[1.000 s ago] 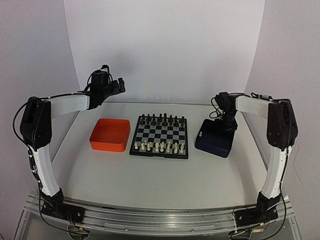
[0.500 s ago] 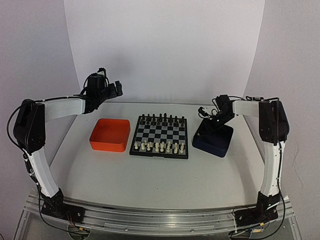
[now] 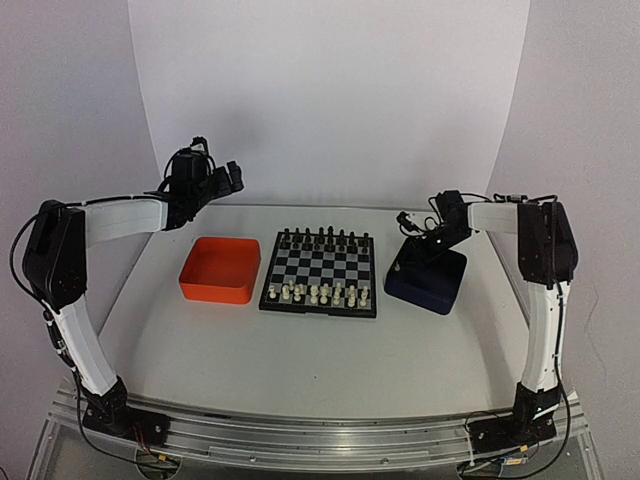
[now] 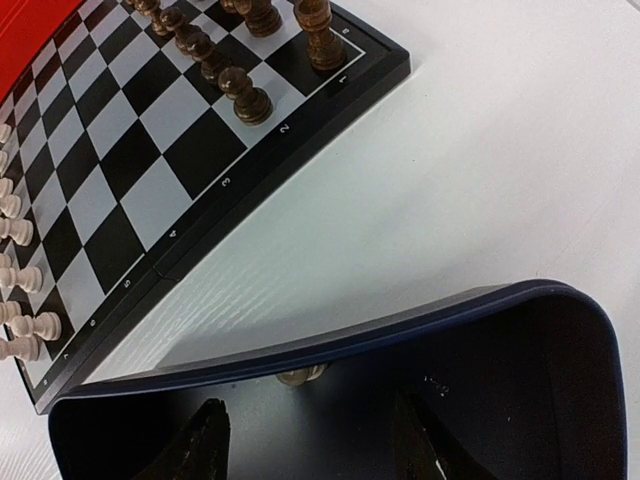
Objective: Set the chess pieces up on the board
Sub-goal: Pick up the chess piece from the storage box.
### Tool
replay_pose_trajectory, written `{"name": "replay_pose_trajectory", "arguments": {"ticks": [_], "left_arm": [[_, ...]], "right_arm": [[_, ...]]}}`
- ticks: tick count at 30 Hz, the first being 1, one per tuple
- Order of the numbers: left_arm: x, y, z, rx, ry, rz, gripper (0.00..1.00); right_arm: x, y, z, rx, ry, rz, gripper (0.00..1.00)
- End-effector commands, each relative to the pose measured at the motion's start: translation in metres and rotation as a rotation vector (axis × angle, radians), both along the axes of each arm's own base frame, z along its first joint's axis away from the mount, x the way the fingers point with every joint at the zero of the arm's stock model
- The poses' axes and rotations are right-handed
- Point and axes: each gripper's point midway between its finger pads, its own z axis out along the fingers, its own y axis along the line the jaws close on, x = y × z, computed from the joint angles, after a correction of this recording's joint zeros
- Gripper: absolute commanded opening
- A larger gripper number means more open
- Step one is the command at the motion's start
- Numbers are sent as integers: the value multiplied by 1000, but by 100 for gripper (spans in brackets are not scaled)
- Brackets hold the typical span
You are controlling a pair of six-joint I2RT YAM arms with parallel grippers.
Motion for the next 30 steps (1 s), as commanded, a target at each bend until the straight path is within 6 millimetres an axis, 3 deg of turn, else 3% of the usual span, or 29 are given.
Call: {"name": "replay_pose_trajectory", "arguments": {"ticks": [1,7,18,30], "left_arm": [[-6,6,33,-42,-76,13,100],[-5,5,31,-39,-69,7,100],[-4,3,30,-15,-54,-5,100],[-7,3,28,-11,-36,-13,100]], "right_arm": [[12,5,-1,0,-57,12,53],[11,12,-12,-55,-88,49,51],[8,20,-22,-73,-91,62,40],[4,33,-19,-11,-85,85,6]]}}
